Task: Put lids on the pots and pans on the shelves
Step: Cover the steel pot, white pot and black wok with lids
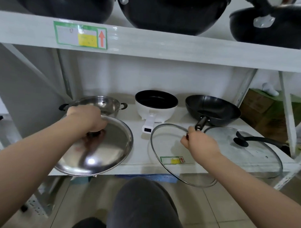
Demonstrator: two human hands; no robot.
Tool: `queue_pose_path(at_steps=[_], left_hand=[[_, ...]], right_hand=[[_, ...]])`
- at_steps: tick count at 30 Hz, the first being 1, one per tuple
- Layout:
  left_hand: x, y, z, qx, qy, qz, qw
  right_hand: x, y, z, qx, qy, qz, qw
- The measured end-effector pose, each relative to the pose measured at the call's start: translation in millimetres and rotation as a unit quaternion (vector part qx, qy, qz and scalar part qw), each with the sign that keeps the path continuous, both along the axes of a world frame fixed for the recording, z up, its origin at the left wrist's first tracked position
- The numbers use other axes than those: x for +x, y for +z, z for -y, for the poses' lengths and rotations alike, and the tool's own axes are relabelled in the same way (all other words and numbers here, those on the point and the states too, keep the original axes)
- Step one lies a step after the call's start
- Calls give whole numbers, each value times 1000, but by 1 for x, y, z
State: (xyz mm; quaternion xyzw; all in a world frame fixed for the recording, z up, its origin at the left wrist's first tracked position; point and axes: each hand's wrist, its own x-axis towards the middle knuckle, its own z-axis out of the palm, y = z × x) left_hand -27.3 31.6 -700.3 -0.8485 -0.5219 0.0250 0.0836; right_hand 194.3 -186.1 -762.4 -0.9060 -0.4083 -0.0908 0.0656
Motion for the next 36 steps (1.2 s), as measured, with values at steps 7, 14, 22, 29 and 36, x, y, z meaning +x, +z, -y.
queue_pose_path(at_steps=[7, 14, 22, 29, 36], left_hand=[[14, 7, -8, 5, 10, 51, 999], [27, 10, -34, 42, 20, 129, 991], [57, 18, -106, 45, 27, 233, 971], [83, -10, -171, 38, 24, 252, 967], [89, -41, -214, 35, 39, 251, 966]], right_hand=[[-2, 25, -43, 43, 15, -11, 999], [11, 36, -89, 101, 41, -14, 994], [67, 61, -172, 129, -2, -69, 989], [101, 37, -230, 166, 28, -1, 986], [116, 15, -276, 153, 39, 44, 986]])
